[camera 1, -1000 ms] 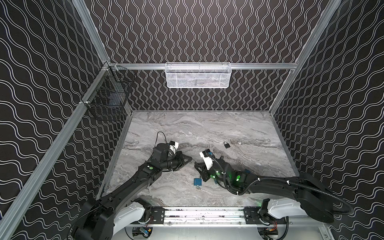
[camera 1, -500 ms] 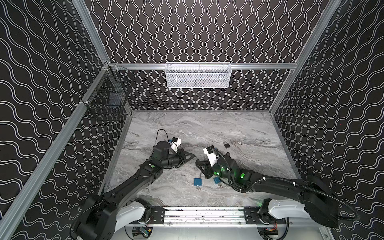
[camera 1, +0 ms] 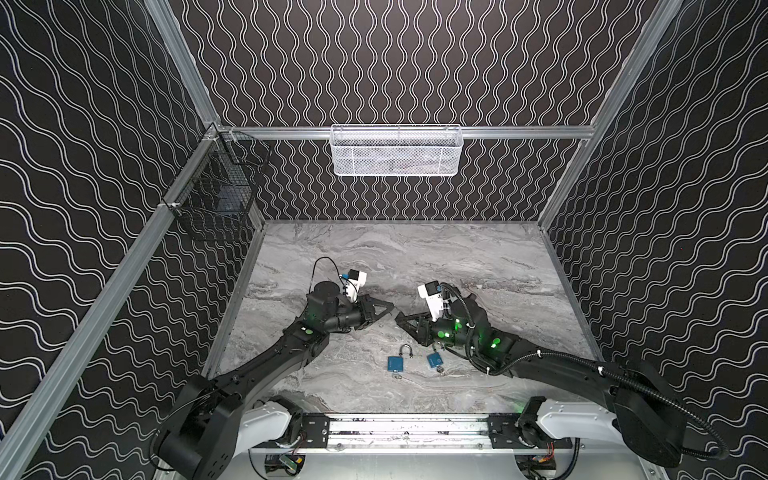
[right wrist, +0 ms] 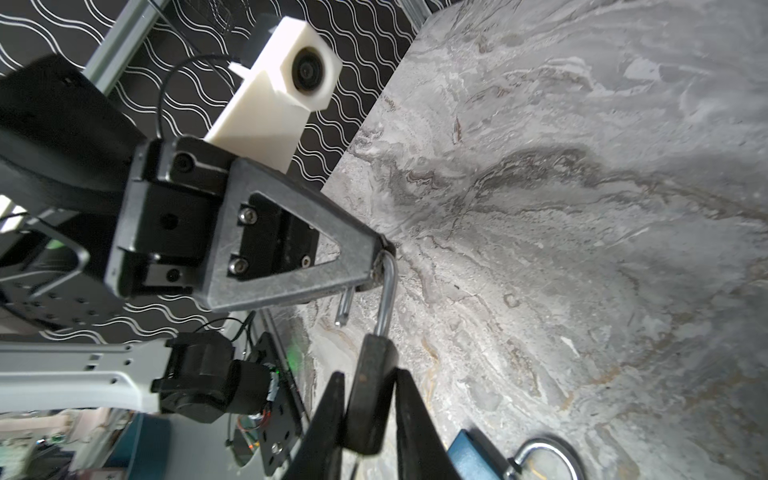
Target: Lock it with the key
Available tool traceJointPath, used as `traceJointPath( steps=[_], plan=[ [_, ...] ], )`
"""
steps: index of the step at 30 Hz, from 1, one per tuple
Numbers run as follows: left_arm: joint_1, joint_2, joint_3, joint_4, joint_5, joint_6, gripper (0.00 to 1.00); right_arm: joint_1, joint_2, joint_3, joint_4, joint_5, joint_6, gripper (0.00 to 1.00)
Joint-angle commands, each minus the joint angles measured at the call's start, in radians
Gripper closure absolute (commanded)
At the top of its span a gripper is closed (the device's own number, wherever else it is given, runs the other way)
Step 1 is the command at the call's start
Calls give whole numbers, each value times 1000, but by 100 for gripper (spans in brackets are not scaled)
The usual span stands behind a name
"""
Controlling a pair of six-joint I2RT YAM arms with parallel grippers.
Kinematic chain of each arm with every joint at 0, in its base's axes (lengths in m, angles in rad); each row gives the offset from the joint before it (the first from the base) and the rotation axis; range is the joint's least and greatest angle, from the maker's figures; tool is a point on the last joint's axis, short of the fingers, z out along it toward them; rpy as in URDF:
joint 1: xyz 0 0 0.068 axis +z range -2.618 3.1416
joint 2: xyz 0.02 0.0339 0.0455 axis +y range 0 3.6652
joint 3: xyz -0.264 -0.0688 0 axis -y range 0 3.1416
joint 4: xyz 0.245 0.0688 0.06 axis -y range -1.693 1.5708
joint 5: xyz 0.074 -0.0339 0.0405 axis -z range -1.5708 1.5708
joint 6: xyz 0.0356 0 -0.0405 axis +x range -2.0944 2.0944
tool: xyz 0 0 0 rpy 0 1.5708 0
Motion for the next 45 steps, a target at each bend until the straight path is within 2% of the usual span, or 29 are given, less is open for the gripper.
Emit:
traceJointPath(
  steps=[1,10,21,35,45],
  plan=[
    [2,20,-10,73,-3,50,100,-19,-7,7,116,-95,78,100],
    [2,89,-36,212,2,73,100,-72,-14,-3,168,-182,197,100],
    [2,179,-66,406,17,31,100,-94,-8,-6,142,-196,220,100],
    [2,130,-41,269,34,75,100,-113,3,-13,167,-199,212,100],
    [2,146,-52,306,40,70,100,-115,12,-9,225,-232,251,100]
  ],
)
